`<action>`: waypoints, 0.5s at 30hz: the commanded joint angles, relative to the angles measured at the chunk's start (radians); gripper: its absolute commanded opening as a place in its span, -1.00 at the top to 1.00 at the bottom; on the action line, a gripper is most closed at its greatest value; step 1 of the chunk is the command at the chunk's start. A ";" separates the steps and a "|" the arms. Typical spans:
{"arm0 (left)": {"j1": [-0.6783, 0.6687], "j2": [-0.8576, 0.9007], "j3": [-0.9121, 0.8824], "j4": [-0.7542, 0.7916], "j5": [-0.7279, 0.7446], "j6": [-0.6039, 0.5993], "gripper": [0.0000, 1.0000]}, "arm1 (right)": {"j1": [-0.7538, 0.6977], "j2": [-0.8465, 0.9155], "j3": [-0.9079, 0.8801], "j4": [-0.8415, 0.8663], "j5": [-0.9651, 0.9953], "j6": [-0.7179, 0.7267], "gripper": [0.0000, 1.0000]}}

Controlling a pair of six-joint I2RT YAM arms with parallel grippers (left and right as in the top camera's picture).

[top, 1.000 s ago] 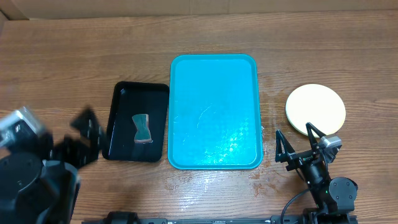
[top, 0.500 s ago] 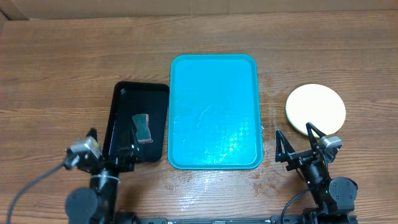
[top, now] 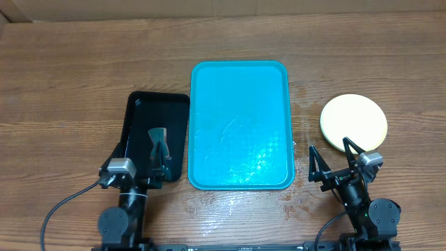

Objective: Clean dirty plates on tray and stack at the side

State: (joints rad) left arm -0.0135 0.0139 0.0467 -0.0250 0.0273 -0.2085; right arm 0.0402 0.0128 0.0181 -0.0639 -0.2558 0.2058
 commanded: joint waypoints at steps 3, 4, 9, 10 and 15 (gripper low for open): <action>-0.015 -0.011 -0.042 -0.049 0.015 0.023 -1.00 | 0.005 -0.010 -0.010 0.007 0.000 -0.005 -0.99; -0.014 -0.011 -0.042 -0.047 0.016 0.022 -1.00 | 0.005 -0.010 -0.010 0.007 0.000 -0.005 -0.99; -0.011 -0.010 -0.042 -0.050 0.015 0.022 -0.99 | 0.005 -0.010 -0.010 0.007 0.000 -0.005 -0.99; -0.011 -0.010 -0.042 -0.050 0.015 0.022 -0.99 | 0.005 -0.010 -0.010 0.007 0.000 -0.005 -0.99; -0.011 -0.010 -0.042 -0.050 0.015 0.022 -1.00 | 0.005 -0.010 -0.010 0.007 0.000 -0.005 -0.99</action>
State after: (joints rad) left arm -0.0219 0.0132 0.0082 -0.0746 0.0303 -0.2054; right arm 0.0402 0.0128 0.0181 -0.0631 -0.2562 0.2058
